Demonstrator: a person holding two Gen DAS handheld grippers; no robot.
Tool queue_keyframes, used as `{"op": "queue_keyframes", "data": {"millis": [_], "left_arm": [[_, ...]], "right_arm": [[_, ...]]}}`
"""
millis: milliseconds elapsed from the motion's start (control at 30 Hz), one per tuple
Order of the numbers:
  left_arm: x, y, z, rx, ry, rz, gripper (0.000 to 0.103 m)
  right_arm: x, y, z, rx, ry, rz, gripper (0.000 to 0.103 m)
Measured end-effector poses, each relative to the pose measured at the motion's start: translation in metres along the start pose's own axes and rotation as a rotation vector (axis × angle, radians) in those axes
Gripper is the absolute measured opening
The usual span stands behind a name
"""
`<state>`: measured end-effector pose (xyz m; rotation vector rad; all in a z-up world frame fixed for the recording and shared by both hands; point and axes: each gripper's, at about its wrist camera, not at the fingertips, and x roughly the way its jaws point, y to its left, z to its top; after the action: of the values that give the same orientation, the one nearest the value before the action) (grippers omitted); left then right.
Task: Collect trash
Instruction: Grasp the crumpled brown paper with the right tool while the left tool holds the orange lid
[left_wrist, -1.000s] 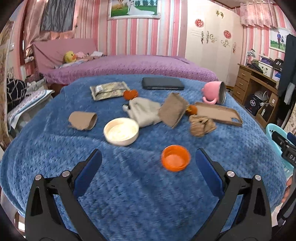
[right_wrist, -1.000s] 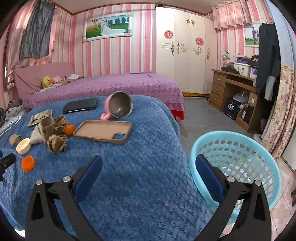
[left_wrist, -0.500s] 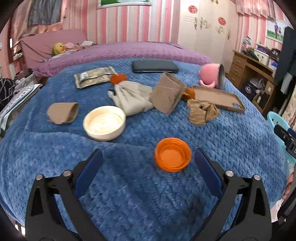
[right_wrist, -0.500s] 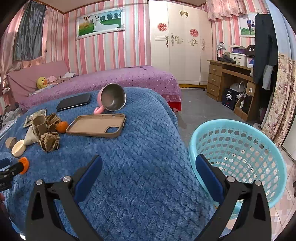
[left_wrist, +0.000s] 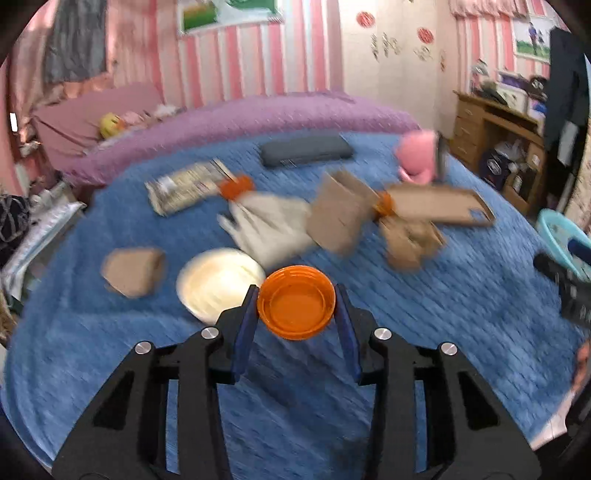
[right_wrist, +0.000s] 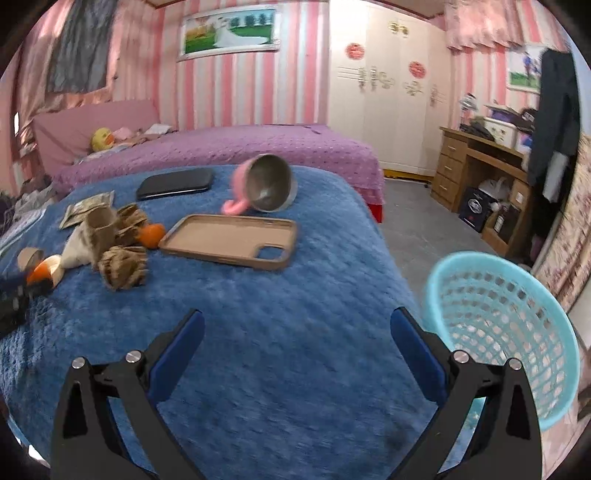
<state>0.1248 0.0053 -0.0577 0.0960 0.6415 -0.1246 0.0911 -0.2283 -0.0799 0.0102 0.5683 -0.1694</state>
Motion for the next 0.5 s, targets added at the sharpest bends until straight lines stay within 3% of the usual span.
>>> {"op": "queue_keyframes", "data": {"millis": [167, 500], "left_arm": [[-0.002, 0.044, 0.008, -0.118, -0.035, 0.082, 0.039], [0.0, 0.08, 0.007, -0.164, -0.058, 0.174, 0.039]], "right_arm": [[0.005, 0.044, 0.012, -0.094, -0.012, 0.048, 0.098], [0.022, 0.116, 0.026, -0.18, 0.012, 0.173, 0.098]]}}
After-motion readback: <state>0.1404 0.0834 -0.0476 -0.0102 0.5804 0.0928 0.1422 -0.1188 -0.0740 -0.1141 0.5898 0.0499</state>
